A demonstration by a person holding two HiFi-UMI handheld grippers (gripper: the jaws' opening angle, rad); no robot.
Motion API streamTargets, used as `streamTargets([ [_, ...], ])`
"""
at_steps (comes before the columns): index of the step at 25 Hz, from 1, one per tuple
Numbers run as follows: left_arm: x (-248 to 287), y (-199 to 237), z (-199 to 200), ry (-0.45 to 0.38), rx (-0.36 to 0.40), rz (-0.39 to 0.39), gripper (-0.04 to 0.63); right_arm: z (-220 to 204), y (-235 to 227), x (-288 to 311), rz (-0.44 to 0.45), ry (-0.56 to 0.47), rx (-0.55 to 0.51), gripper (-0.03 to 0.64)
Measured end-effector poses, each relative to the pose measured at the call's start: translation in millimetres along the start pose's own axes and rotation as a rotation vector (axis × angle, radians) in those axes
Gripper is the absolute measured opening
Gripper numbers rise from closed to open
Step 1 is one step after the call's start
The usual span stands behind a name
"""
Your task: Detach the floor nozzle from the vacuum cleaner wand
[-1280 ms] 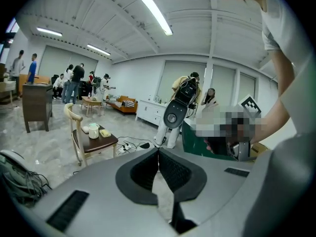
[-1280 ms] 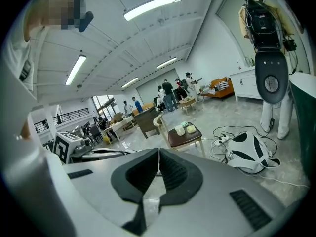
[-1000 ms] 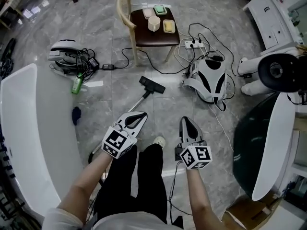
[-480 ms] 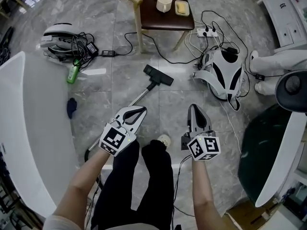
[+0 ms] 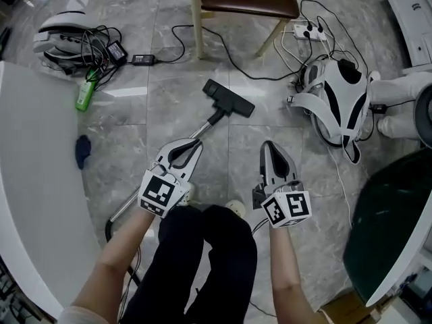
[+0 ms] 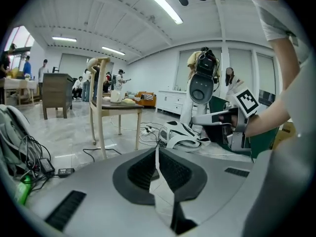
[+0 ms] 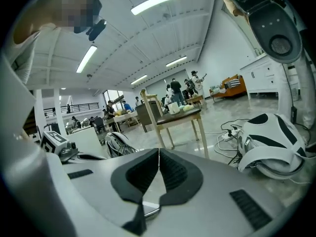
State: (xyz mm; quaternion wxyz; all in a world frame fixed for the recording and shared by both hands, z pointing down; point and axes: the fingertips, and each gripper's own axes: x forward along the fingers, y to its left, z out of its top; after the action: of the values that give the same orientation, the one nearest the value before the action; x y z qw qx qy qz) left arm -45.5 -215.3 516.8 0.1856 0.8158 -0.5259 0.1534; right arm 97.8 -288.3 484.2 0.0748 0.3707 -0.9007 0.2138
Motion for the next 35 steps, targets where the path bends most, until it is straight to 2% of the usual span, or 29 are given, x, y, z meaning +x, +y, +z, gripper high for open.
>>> streamTargets([
  [5,44.7,15.6,-65.5,0.008,-0.004,0.009,0.011,-45.9,-30.4,24.6,0.024,-0.043,-0.088,0.017],
  [8,64.9,22.1,-93.5,-0.012,-0.008,0.019,0.012,-72.4,-50.4,37.5,0.029,-0.064,-0.107,0.017],
  [11,82.4,27.2,-125.6,0.005,0.015,0.029,0.012,-100.2,-63.0,50.8,0.039,-0.07,-0.122,0.017],
  [15,101.3,36.3,-163.5,0.042,0.072,0.037,0.012,-137.5,-59.0,74.2,0.14,-0.001,-0.273,0.017],
  [18,114.6,42.0,-183.4,0.044,0.06,-0.015,0.012,-162.9,-59.0,95.4,0.188,0.049,-0.368,0.017],
  [20,124.3,45.4,-189.7,0.029,0.048,-0.055,0.012,-178.4,-61.9,107.8,0.213,0.082,-0.409,0.017],
  [24,138.1,46.2,-194.4,0.026,0.123,-0.083,0.012,-201.0,-61.8,119.7,0.276,0.158,-0.515,0.017],
  [27,143.0,45.7,-202.0,0.043,0.15,-0.113,0.011,-215.4,-56.0,123.9,0.323,0.208,-0.624,0.017],
  [32,148.8,61.2,-237.2,0.166,0.301,-0.038,0.011,-249.8,-42.9,132.9,0.433,0.285,-0.822,0.018],
  [33,150.3,62.9,-242.9,0.179,0.309,-0.032,0.011,-256.8,-42.5,135.9,0.446,0.293,-0.85,0.018],
  [35,155.7,68.1,-251.8,0.185,0.272,-0.038,0.011,-272.0,-45.9,146.0,0.46,0.318,-0.907,0.018],
])
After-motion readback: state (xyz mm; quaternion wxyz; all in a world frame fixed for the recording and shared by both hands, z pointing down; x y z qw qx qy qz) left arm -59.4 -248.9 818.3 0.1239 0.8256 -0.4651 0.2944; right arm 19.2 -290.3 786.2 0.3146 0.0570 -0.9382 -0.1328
